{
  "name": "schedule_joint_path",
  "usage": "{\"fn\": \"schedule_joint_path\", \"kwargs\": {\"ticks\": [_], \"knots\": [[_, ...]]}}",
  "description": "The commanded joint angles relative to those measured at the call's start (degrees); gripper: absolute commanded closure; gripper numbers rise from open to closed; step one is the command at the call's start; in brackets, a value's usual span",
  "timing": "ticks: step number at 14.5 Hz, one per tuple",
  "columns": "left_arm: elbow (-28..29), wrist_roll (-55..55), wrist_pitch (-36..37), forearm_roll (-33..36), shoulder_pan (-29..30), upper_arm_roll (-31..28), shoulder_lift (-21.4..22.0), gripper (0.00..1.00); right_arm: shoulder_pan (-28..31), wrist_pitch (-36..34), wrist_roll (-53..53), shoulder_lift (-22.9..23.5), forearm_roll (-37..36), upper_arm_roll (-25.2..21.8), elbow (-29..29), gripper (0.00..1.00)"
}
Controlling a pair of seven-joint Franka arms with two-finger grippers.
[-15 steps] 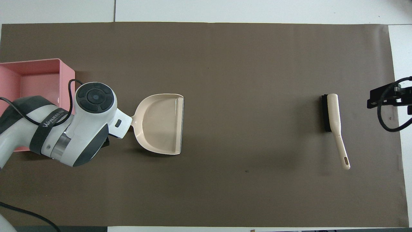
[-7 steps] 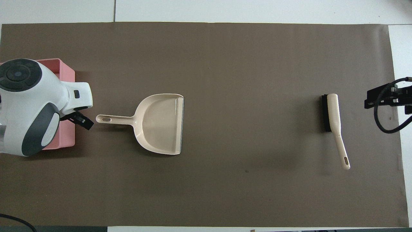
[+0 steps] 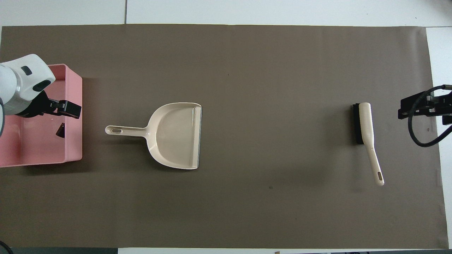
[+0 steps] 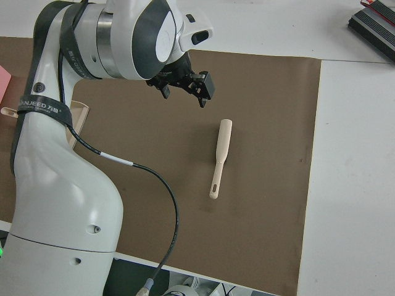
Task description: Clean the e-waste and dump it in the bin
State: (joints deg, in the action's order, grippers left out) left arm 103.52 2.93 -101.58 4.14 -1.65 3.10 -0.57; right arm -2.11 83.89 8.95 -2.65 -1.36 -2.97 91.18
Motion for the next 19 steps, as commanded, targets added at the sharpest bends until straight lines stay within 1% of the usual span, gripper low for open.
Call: {"fn": "schedule_joint_path", "kwargs": {"ticks": [1,3,4,5,7,9,11,12,14,16,19], "knots": [[-9.2,-1.6,10.1,-4.3,2.0,0.2,-0.6,0.01,0.0,0.0,-0.3,0.1,-1.1,0.1,-0.6,0.00],[-12.5,-2.0,14.3,-4.8,1.9,0.2,0.0,0.01,0.1,-0.1,-0.3,0.1,-0.9,0.0,-0.7,0.00],[-13.4,-2.6,17.5,-4.4,1.9,0.2,0.4,0.01,0.1,-0.2,-0.3,0.1,-0.6,0.0,-0.7,0.00],[-13.7,-2.6,19.8,-4.3,1.8,0.4,1.4,0.01,0.4,-0.3,-0.3,0.1,-0.2,-0.1,-0.7,0.00],[-13.4,-2.4,21.6,-4.1,1.8,0.5,2.2,0.01,0.6,-0.4,-0.3,0.1,-0.1,-0.3,-0.7,0.00],[-13.7,-2.1,21.3,-4.2,1.9,0.5,2.1,0.01,0.5,-0.4,-0.2,0.1,-0.4,-0.3,-0.7,0.00],[-14.0,1.2,19.6,-4.2,2.1,0.2,1.5,0.02,0.5,-0.4,-0.2,0.0,-0.4,-0.3,-0.7,0.00],[-15.6,2.9,19.6,-4.2,2.2,0.2,0.8,0.02,0.6,-0.5,-0.2,0.0,-0.4,-0.3,-0.7,0.00],[-18.7,2.8,19.5,-4.6,2.2,-0.2,-2.1,0.02,0.5,-0.4,-0.2,0.0,-0.4,-0.3,-0.7,0.00],[-18.3,2.3,19.4,-6.2,2.1,-0.9,-1.6,0.02,0.4,-0.5,-0.2,-0.1,-0.4,-0.3,-0.6,0.00],[-17.0,-0.2,19.0,-6.3,2.4,-0.8,-0.7,0.03,0.4,-0.5,-0.2,-0.1,-0.4,-0.3,-0.6,0.01]]}}
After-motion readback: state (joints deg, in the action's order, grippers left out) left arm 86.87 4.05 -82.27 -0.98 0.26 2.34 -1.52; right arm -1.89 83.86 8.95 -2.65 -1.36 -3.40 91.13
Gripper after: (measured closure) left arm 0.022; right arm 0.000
